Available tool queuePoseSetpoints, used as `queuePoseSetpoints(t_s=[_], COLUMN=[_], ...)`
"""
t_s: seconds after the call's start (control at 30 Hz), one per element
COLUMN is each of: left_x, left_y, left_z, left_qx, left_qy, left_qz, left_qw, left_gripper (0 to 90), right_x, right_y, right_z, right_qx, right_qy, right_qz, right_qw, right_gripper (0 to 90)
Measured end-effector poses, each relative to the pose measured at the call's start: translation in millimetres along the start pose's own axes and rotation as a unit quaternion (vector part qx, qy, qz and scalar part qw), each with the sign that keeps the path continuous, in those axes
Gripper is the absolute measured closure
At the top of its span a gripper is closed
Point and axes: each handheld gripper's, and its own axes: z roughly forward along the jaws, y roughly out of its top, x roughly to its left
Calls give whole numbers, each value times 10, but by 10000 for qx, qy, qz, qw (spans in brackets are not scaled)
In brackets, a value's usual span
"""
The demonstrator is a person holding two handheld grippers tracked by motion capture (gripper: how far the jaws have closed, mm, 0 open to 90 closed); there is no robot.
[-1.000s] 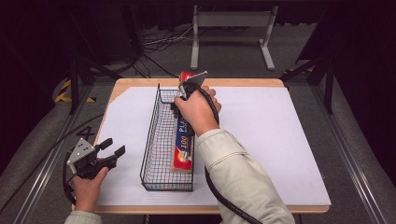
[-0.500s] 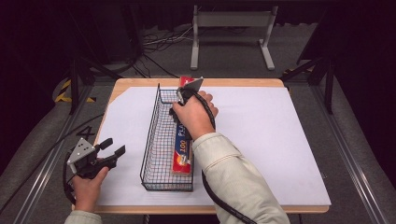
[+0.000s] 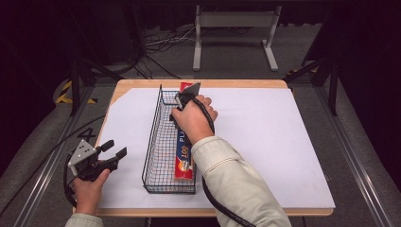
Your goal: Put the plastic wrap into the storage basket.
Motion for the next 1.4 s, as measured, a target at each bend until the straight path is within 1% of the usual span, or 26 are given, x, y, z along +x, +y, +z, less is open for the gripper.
queuePoseSetpoints(t_s=[0.17, 0.3, 0.43, 0.53, 0.57, 0.67, 0.8, 0.9, 1.0, 1.07, 1.1, 1.17, 1.4], left_x=[-2, 1, -2, 3, 6, 9, 6, 5, 9, 10, 11, 7, 11], left_y=[2, 1, 1, 0, 0, -2, -1, -2, -4, -5, -7, -3, -3], left_z=[-1, -2, -1, -6, -9, -9, -10, -9, -13, -13, -12, -13, -18], left_qx=[4, -1, 0, -3, -3, 2, 1, 3, -1, 1, -3, -3, -11], left_qy=[-10, 2, -1, 4, 5, 4, 6, 6, 2, 7, 9, 2, 13], left_qz=[-2, -3, -2, 0, 2, -1, 0, 4, 6, 9, -25, 4, -2], left_qw=[10000, 10000, 10000, 10000, 10000, 10000, 10000, 10000, 10000, 10000, 10000, 10000, 10000], left_gripper=[385, 385, 385, 385, 385, 385, 385, 385, 385, 385, 385, 385, 385], right_x=[61, 93, 112, 101, 98, 92, 88, 89, 81, 74, 72, 69, 68], right_y=[-23, -36, -40, -32, -32, -34, -38, -49, -47, -49, -50, -51, -62], right_z=[29, 62, 95, 108, 109, 129, 144, 184, 211, 231, 239, 253, 290], right_qx=[34, 103, 165, 285, 304, 279, 295, 370, 469, 502, 502, 481, 500], right_qy=[6, -50, -110, -70, -97, -148, -147, -203, -164, -203, -257, -278, -237], right_qz=[3, -32, 14, 70, 79, 106, 116, 135, 150, 153, 138, 157, 203], right_qw=[10000, 9999, 9998, 9995, 9995, 9994, 9994, 9990, 9987, 9984, 9983, 9983, 9983], right_gripper=[404, 404, 404, 404, 404, 403, 403, 402, 401, 402, 401, 401, 400])
